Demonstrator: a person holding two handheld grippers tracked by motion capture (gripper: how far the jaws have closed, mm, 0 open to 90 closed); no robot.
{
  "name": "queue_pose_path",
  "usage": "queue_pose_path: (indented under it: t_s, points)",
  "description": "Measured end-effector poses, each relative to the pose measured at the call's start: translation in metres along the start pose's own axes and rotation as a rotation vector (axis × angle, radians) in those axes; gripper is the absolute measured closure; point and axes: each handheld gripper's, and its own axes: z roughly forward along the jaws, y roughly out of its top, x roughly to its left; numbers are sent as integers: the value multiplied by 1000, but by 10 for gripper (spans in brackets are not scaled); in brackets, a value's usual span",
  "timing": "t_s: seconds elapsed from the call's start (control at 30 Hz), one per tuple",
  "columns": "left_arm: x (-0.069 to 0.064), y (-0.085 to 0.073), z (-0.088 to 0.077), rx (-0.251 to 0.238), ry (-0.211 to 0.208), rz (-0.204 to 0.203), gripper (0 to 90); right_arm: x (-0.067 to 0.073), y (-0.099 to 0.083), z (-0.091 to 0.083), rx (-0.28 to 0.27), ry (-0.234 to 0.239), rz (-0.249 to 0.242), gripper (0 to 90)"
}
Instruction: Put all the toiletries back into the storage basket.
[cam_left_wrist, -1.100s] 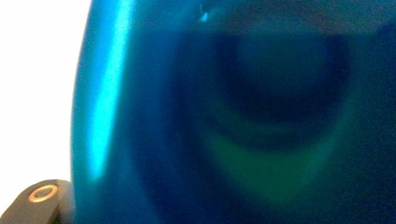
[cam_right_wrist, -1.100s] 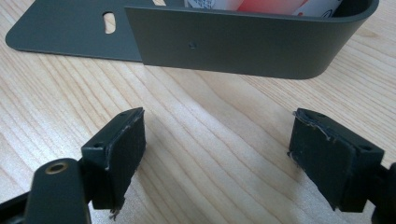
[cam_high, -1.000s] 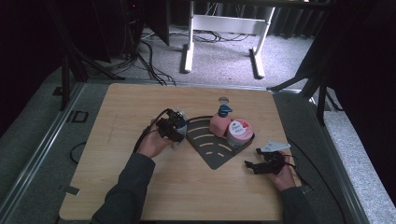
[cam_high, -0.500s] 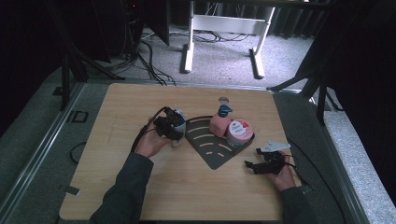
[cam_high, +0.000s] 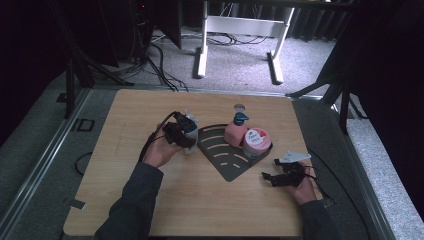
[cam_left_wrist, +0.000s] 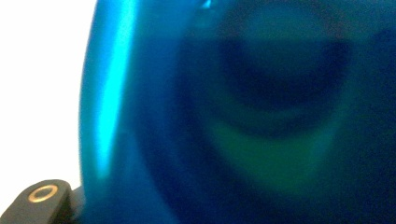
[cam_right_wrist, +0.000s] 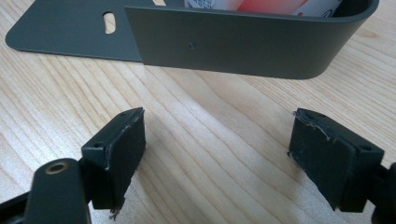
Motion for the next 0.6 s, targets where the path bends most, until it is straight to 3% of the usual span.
queue_pose_path:
  t_s: [0.6]
  points:
    - [-1, 10, -6, -20, -3, -3, 548, 0, 0, 0, 0, 1, 0, 182]
